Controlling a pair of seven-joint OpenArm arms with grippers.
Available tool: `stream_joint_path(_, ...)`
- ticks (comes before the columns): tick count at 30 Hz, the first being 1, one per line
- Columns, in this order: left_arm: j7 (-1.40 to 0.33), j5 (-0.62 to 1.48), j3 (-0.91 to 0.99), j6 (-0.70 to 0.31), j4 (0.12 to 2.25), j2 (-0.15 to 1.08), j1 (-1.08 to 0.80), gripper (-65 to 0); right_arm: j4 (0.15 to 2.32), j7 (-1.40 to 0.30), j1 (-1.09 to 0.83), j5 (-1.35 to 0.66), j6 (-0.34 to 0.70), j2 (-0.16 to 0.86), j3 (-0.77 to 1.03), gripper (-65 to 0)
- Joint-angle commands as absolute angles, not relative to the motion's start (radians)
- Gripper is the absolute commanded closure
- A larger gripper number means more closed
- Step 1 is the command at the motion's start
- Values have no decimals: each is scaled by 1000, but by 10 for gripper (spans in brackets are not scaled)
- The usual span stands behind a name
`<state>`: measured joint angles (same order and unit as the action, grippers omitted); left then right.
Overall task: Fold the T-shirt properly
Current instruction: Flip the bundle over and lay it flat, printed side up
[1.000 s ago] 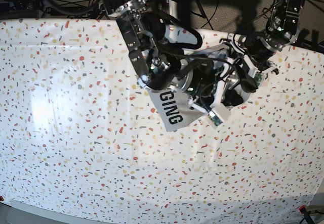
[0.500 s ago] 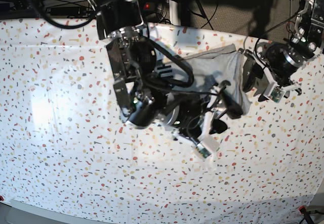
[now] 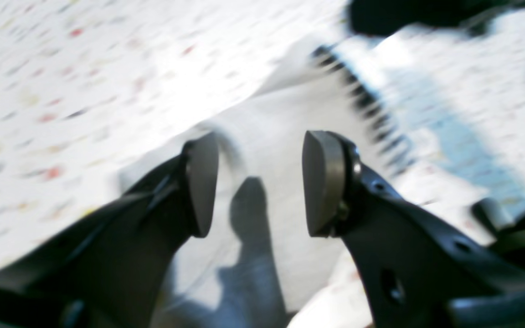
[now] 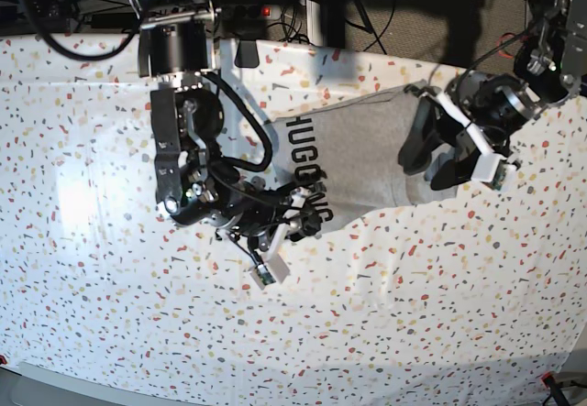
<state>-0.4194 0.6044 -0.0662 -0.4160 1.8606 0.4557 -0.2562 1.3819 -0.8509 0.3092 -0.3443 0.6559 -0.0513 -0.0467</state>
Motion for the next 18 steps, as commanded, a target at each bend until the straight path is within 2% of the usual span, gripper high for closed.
stream_joint_path(1, -414, 610, -59, -413, 1874, 451, -265, -294, 1381, -819, 360, -364, 666, -58, -46, -48)
stream_joint_path(3, -457, 586, -59, -416, 1873, 423, -296, -294, 1353, -819, 385, -347, 666, -59, -46, 0)
stream_joint_path(9, -410, 461, -60, -411, 1810, 400, -386, -293, 1243, -793, 439, -302, 666, -58, -79, 0)
stream_joint_path(15, -347, 356, -60, -403, 1579, 343, -350, -293, 1097, -650, 441, -136, 665, -57, -125, 0)
stream_joint_path(18, -342, 356, -60, -404, 1485, 337, -307, -293, 1082, -664, 435, -81, 665, -46, -126, 0)
